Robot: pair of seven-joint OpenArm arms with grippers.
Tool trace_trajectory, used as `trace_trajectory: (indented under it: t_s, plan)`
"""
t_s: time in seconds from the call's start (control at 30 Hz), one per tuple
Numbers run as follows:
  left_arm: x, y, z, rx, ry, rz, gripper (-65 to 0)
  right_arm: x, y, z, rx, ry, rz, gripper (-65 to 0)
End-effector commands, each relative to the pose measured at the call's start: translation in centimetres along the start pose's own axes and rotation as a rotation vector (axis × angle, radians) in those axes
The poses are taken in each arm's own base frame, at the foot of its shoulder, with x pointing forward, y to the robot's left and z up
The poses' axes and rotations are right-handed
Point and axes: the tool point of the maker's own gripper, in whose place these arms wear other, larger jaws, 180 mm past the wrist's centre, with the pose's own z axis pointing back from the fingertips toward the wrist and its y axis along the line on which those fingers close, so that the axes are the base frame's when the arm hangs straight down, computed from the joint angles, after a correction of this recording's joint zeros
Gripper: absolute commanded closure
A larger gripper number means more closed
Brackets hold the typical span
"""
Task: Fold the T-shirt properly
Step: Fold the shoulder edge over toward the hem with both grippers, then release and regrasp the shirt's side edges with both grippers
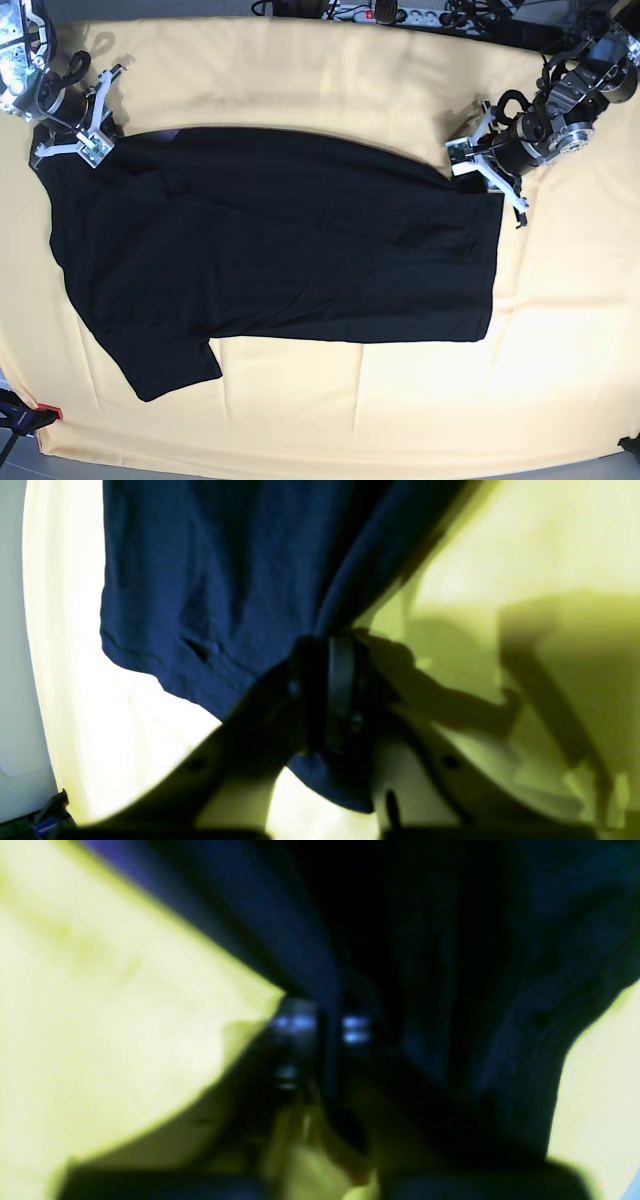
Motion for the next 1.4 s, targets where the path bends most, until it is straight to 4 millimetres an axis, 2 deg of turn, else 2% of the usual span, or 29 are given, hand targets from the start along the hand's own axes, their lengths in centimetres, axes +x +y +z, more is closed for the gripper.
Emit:
trace_trajectory:
  t_s: [0.0, 0.23, 0.47, 0.63, 0.77, 1.13, 1.2, 1.37]
  plan:
    - [-0.6, 0.9, 0.4, 0.022, 0.023, -0.025, 0.0, -0.9, -1.4, 0.4, -0.045, 0.051, 0.033, 0.0]
    - [1.1, 1.3, 1.6, 0.008, -0.016, -0.079, 0.0, -0.1, -1.9, 1.3, -0.09, 0.087, 0.11, 0.0]
    - [1.5, -1.1, 4.5, -0.2, -0.028, -0.143, 0.0, -0.2, -2.0, 3.2, -0.106, 0.168, 0.192, 0.0]
    - [1.1, -3.5, 6.8, -0.384, -0.03, -0.158, 0.0, -1.8, -1.6, 4.9, -0.125, 0.269, 0.219, 0.0]
    - [0.9, -5.6, 8.6, -0.54, -0.043, -0.15, 0.0, -3.2, 0.1, 5.5, -0.082, 0.313, 0.23, 0.0]
    - [2.0, -6.2, 9.3, -0.583, -0.094, -0.052, 0.0, -8.3, 3.9, 7.3, 0.008, 0.474, 0.2, 0.0]
    - [2.0, -6.2, 9.3, -0.583, -0.094, -0.052, 0.0, -8.9, 4.5, 7.6, 0.026, 0.489, 0.2, 0.0]
    - [2.7, -6.4, 9.7, -0.603, -0.117, -0.003, 0.0, -8.9, 4.6, 7.5, 0.028, 0.488, 0.197, 0.0]
